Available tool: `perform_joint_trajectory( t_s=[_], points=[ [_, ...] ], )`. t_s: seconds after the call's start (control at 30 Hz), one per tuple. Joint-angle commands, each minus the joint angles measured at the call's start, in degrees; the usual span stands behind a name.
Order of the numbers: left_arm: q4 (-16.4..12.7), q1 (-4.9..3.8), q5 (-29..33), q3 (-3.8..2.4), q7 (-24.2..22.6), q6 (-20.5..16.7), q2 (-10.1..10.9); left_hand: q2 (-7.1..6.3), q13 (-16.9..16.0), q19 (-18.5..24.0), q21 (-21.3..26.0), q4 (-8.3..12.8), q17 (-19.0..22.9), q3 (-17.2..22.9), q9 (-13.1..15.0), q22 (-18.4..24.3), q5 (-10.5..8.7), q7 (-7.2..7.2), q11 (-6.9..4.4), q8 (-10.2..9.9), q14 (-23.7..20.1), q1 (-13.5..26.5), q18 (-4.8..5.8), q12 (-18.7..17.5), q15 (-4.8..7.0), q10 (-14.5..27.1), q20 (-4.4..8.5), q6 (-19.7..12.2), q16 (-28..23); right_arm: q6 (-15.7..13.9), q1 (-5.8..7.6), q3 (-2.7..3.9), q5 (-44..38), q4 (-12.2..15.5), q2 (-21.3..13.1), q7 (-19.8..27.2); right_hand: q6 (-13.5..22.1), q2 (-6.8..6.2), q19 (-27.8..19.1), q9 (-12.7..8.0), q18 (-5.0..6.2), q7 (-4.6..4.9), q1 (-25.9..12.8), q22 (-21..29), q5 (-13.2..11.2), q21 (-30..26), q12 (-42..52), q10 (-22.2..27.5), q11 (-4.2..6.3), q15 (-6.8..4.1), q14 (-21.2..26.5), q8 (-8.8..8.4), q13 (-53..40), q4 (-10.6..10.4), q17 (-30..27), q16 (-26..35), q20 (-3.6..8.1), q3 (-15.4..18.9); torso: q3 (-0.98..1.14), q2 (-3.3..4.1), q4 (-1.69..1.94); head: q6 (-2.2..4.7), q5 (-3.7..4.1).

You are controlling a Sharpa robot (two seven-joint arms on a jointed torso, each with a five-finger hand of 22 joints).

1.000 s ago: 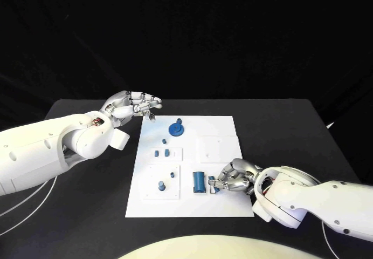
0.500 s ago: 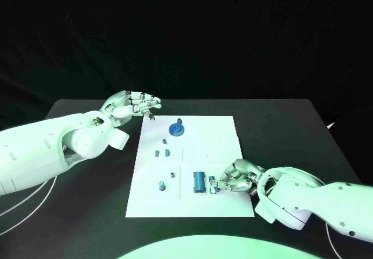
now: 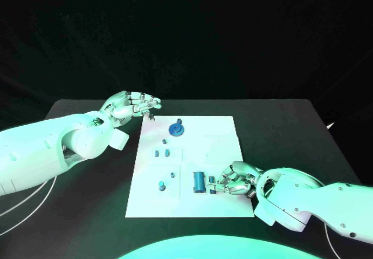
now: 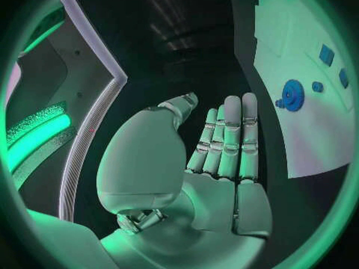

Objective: Assemble the parts on the task board

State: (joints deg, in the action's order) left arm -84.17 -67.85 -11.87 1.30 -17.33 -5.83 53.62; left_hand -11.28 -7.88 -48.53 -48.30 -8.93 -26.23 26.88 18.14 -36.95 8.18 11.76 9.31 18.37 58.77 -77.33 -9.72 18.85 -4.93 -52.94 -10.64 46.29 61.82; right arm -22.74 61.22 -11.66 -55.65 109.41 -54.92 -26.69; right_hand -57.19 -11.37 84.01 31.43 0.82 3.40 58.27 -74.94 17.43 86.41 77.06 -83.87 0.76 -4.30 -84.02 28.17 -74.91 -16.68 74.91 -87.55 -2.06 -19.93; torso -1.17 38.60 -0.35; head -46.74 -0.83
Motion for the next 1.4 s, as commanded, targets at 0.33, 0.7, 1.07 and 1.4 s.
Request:
perform_joint_trajectory(
  t_s=[0.33,0.7,1.07,1.4],
  points=[
    [-0.14,-0.03,0.02,-0.04,-0.15,0.73,0.08,0.37,-0.08,-0.35,0.26,-0.18,-0.10,-0.24,0.10,0.05,-0.14,1.39,-0.06,0.23,-0.40,0.01,-0.78,0.28,-0.11,0.46,-0.12,-0.32,0.29,2.29,-0.05,-0.01,-0.71,-0.03,-0.32,1.02,-0.23,1.21,4.47,0.13,-0.05,-0.03,3.34,-14.04,0.29,0.01,0.21,-0.75,0.00,0.08,-4.89,-0.12,-8.13,1.17,10.00,0.17,-0.11,0.21,0.04,0.00,-0.05,0.04,-0.09],
    [-0.10,-0.03,0.02,-0.04,-0.16,0.78,0.07,0.37,-0.08,-0.35,0.26,-0.18,-0.10,-0.24,0.10,0.05,-0.14,1.39,-0.06,0.23,-0.40,0.01,-0.78,0.28,-0.11,0.46,-0.12,-0.32,0.29,3.71,-0.05,-0.01,-2.54,-0.49,0.14,-0.50,-0.50,1.11,4.55,-0.04,-0.08,-0.18,9.75,-14.09,-7.19,0.18,0.36,-0.87,0.15,-0.05,-4.93,-0.32,-8.27,3.07,10.20,0.08,0.00,-0.73,0.05,0.02,-0.06,0.04,0.01],
    [-0.10,-0.03,0.01,-0.04,-0.19,0.81,0.04,0.37,-0.08,-0.35,0.26,-0.18,-0.10,-0.24,0.10,0.05,-0.14,1.39,-0.06,0.23,-0.40,0.01,-0.78,0.28,-0.11,0.46,-0.12,-0.32,0.29,3.38,-0.05,-0.01,-3.12,-2.43,1.33,-1.87,-0.77,1.88,4.57,-0.07,-0.09,-0.22,9.32,-14.11,-7.24,0.22,0.63,-1.01,0.16,-0.04,-4.94,-0.27,-8.42,2.21,10.24,0.06,-0.01,-0.79,0.02,0.01,0.00,0.07,0.03],
    [-0.10,-0.03,0.01,-0.04,-0.28,0.80,0.07,0.37,-0.08,-0.35,0.26,-0.18,-0.10,-0.24,0.10,0.05,-0.14,1.39,-0.06,0.23,-0.40,0.01,-0.78,0.28,-0.11,0.46,-0.12,-0.32,0.29,-0.02,0.00,0.00,-2.83,-1.73,0.63,1.46,-0.86,1.10,4.64,-0.06,-0.13,-0.24,8.86,-14.15,-5.74,0.38,0.81,-1.12,0.19,-0.08,-4.95,-0.24,-8.53,1.45,10.27,0.04,0.03,-0.15,0.05,-0.04,-0.04,0.26,0.05]
  ],
)
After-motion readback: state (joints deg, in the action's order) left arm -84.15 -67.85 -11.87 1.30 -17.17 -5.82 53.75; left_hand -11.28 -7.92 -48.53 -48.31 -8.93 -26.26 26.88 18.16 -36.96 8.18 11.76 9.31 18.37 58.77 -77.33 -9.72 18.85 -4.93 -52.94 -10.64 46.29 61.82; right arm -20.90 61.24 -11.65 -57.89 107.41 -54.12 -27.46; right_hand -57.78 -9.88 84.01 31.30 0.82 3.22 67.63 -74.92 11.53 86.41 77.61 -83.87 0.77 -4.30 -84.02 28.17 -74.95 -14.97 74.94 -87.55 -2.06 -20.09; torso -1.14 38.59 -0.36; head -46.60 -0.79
